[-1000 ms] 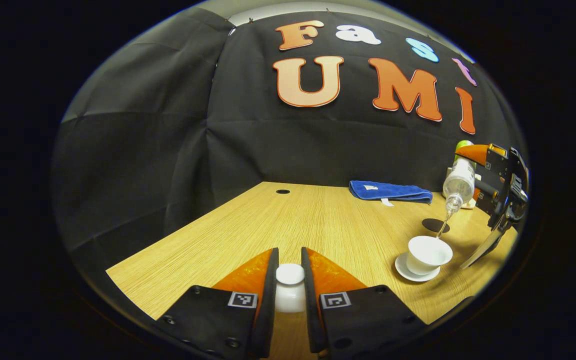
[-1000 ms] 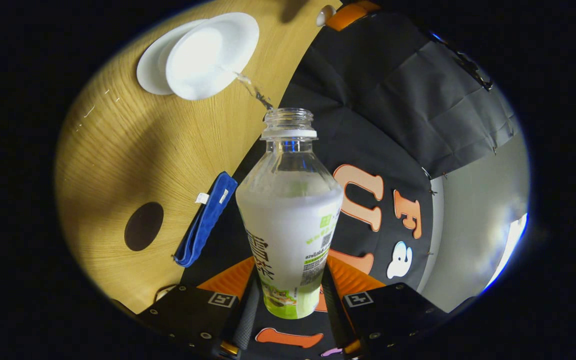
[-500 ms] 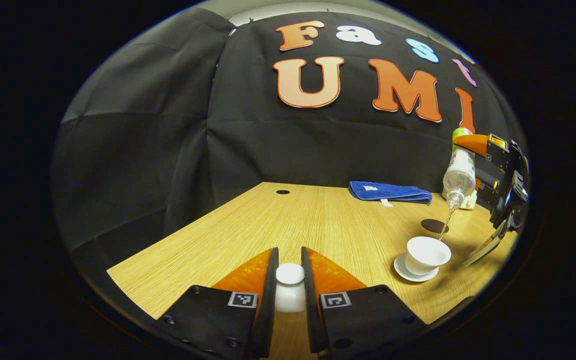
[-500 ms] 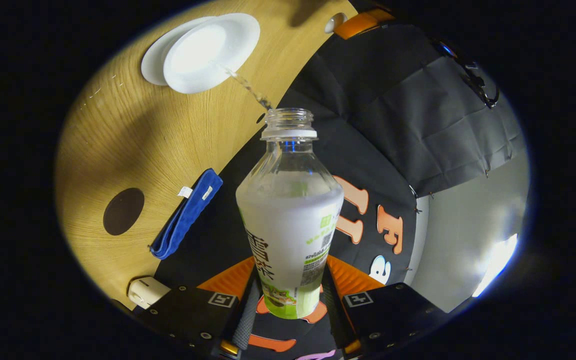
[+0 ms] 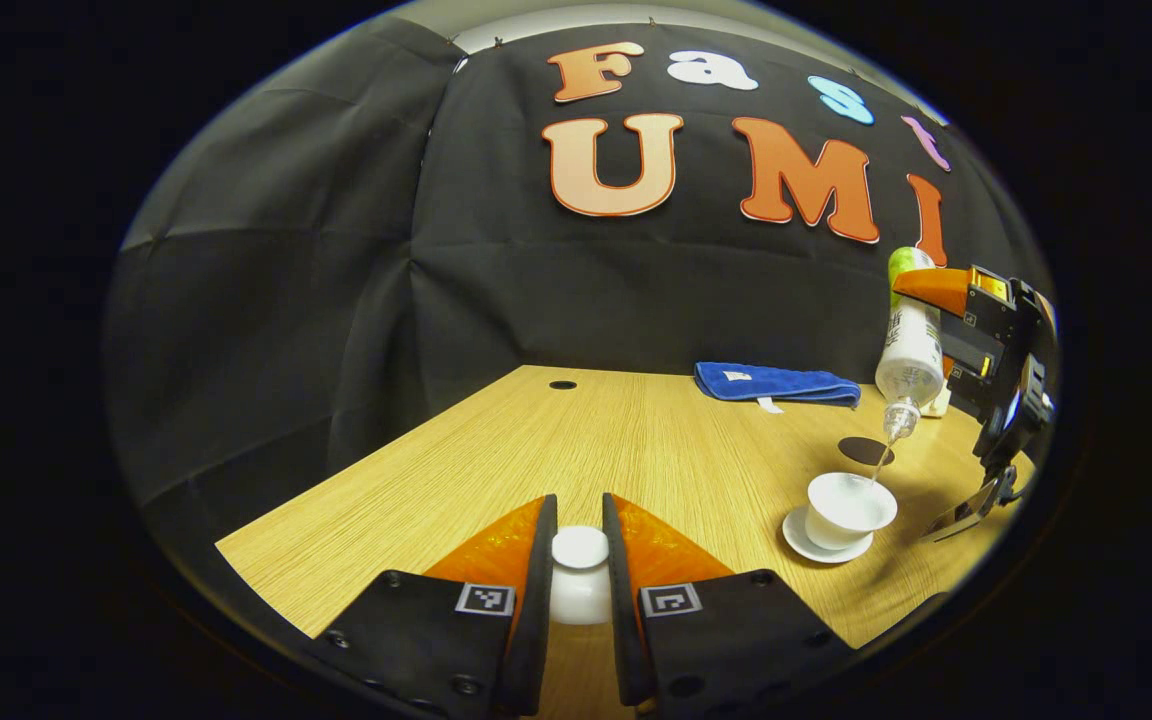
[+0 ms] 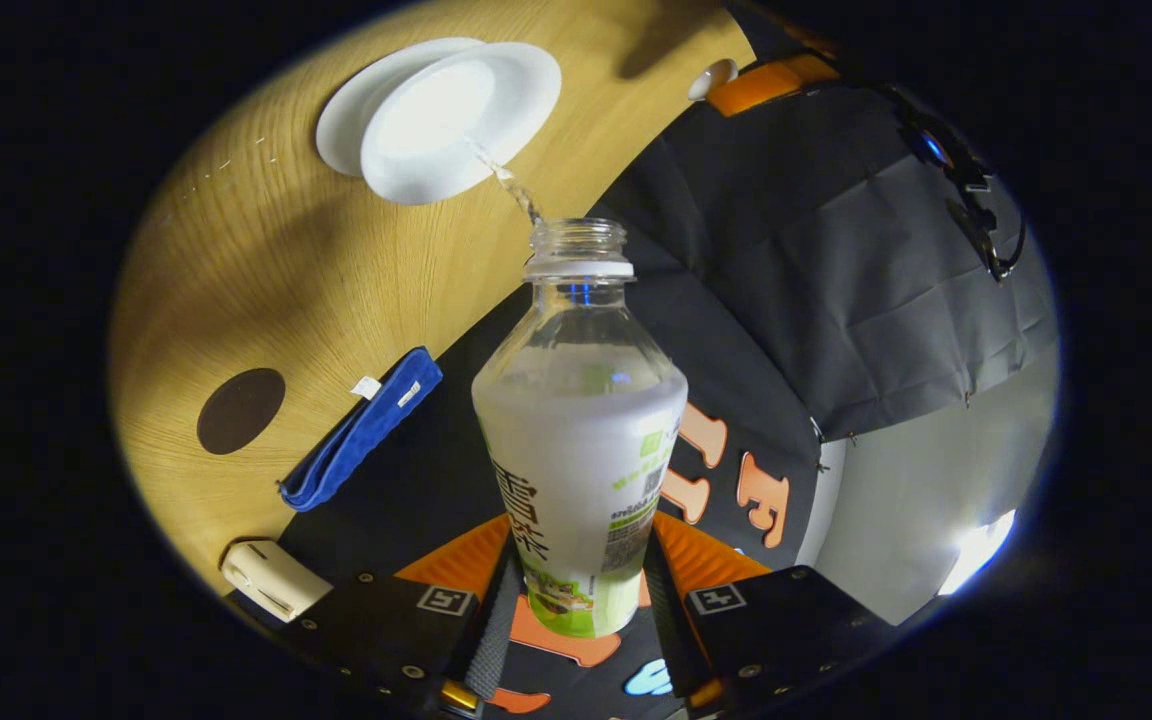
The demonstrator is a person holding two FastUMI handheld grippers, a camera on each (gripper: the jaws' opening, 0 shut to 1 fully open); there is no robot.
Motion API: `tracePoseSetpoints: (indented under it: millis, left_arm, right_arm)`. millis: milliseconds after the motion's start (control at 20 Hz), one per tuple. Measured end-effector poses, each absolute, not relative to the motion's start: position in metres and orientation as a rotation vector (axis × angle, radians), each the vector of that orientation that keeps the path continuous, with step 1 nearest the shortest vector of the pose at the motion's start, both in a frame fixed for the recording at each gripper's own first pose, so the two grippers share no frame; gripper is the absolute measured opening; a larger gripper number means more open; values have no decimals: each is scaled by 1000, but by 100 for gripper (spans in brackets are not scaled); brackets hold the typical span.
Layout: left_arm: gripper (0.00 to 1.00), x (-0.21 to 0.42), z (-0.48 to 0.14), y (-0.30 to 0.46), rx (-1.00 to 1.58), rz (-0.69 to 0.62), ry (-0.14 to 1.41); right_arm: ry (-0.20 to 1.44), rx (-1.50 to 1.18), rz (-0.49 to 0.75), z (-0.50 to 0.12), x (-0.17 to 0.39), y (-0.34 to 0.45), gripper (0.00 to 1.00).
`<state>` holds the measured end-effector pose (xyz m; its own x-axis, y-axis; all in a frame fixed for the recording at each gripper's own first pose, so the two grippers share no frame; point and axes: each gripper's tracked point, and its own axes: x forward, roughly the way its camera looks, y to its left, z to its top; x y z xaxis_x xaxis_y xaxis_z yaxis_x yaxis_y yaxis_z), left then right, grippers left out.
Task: Open the teacup lid with one hand, grasp the water bottle and pour water into the teacup with the other hand; after pouring, place the water bottle on the coaster and then close the teacup lid.
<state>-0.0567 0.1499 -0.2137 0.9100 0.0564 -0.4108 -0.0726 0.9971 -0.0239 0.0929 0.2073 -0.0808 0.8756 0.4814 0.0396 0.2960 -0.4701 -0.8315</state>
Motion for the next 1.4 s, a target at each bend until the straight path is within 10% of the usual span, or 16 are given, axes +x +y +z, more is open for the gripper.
tracePoseSetpoints:
  millis: [550, 1400]
  left_arm:
    - [32, -56, -204, 139, -26, 57, 404]
    - [32, -42, -162, 44, -54, -107, 317]
  right_arm:
    - [-410, -1856, 339, -110, 88, 197, 64]
    - [98, -782, 363, -217, 80, 171, 62]
